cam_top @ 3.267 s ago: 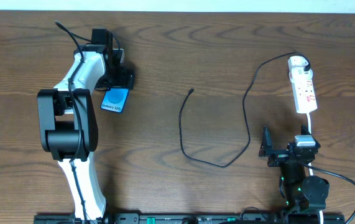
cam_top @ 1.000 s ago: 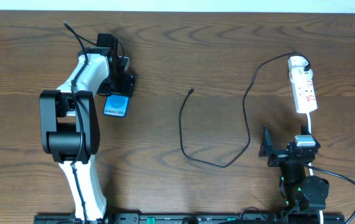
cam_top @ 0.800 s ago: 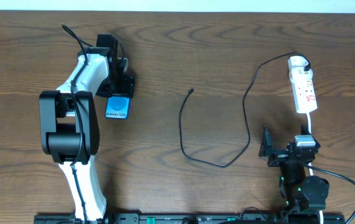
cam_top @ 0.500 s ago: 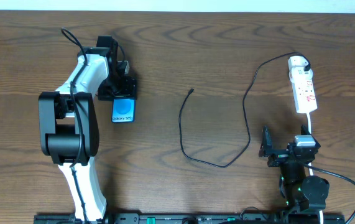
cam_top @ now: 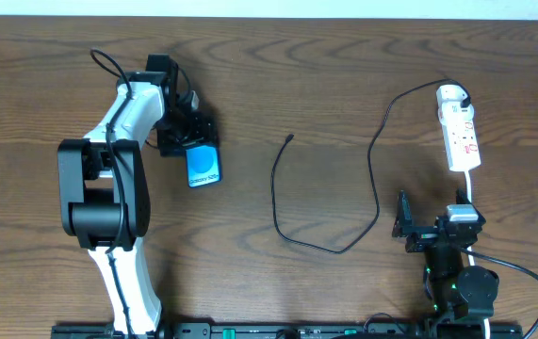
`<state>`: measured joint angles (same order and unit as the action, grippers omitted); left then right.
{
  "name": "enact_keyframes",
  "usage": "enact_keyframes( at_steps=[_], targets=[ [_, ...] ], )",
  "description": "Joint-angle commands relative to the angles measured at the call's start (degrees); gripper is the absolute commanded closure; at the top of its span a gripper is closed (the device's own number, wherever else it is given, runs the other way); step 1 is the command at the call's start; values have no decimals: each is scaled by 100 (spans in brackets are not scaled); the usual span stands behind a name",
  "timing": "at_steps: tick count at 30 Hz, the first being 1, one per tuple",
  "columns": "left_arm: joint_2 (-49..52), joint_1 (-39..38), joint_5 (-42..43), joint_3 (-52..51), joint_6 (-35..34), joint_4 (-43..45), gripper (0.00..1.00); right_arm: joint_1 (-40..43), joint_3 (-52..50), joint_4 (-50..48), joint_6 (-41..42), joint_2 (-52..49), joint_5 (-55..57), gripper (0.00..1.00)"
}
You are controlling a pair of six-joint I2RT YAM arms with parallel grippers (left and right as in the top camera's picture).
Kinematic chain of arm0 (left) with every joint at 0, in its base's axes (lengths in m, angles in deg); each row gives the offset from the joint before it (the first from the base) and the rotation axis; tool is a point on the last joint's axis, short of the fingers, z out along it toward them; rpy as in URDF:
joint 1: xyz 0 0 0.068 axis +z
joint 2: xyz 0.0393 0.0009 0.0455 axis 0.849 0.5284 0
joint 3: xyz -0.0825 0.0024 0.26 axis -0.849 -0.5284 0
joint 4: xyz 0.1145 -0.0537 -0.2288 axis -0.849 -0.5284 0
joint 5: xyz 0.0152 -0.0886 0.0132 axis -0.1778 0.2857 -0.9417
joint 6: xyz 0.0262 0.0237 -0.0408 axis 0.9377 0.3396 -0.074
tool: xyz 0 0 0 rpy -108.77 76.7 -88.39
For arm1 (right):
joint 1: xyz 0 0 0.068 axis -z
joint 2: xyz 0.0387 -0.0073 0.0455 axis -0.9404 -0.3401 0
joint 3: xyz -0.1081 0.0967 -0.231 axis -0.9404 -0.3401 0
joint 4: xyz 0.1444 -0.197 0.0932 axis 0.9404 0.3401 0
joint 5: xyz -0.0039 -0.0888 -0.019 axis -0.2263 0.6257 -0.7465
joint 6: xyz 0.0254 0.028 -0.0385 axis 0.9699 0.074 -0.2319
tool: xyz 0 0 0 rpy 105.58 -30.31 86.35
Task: Plug charger to phone and switch on socket
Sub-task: 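Lift the phone with the left gripper and tilt it upright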
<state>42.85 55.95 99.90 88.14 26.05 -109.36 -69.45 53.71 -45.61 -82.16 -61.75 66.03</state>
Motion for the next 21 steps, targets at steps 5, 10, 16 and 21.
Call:
enact_keyframes(
  at_steps=[5, 10, 16, 21],
  targets=[
    [-247, -28, 553, -37, -442, -24, 22, -39, -24, 4, -59, 35, 44, 1],
    [-247, -28, 826, -37, -767, -22, 24, -39, -24, 4, -59, 35, 44, 1],
    [-247, -28, 1154, -37, -817, -37, 26, -39, -24, 4, -59, 35, 44, 1],
    [-247, -28, 1150, -37, -1174, -46, 27, -39, -24, 4, -59, 35, 44, 1]
  ],
)
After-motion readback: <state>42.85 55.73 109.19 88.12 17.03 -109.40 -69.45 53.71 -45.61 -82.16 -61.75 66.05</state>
